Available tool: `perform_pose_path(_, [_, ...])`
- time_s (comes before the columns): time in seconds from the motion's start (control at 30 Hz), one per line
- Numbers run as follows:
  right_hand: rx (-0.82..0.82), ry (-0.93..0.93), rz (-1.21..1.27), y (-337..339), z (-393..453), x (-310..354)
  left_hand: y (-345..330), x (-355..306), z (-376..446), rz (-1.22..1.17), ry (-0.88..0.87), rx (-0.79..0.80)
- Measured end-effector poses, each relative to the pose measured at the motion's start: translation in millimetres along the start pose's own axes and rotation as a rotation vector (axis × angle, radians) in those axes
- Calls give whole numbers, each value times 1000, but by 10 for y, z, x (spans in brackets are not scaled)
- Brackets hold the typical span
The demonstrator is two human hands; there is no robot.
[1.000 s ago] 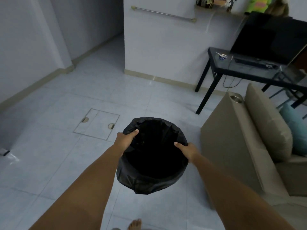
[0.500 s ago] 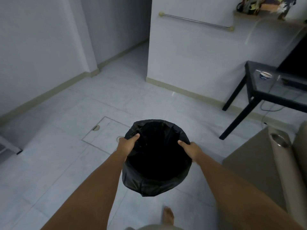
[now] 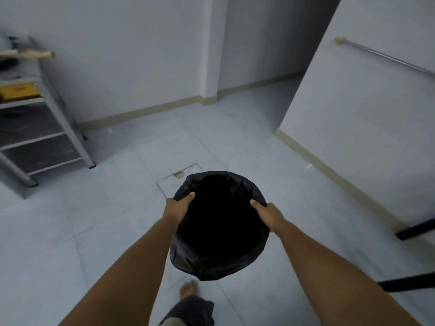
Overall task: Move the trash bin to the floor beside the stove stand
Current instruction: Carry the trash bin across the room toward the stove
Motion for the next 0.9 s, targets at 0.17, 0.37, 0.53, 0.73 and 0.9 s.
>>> perform_pose_path(0.17, [129, 55, -78, -340, 674, 628, 307, -224, 466, -88, 38, -118])
perform_pose_path(0.37, [226, 92, -131, -873, 1482, 1592, 781, -841, 1076, -152, 42, -220])
perform_pose_path(0.53, [278, 178, -175, -1292, 2007, 2536, 1209, -1388, 1569, -226, 10, -276])
perform_pose_path(0.73, [347, 239, -233, -1767, 2639, 3490, 1705, -1947, 2184, -280, -2, -322])
perform_pose_path(0.9, [414, 261, -280, -2153, 3280, 4164, 1999, -2365, 2846, -336, 3, -368])
Point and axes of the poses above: each hand's wrist, its own z-axis towards the middle knuckle, its own y-axis out of the back of the hand, x = y × z, the point moved 2 cm from there along z, towards the middle knuckle, and after that the axes turned 5 degrees about y, right-handed, at the moved point
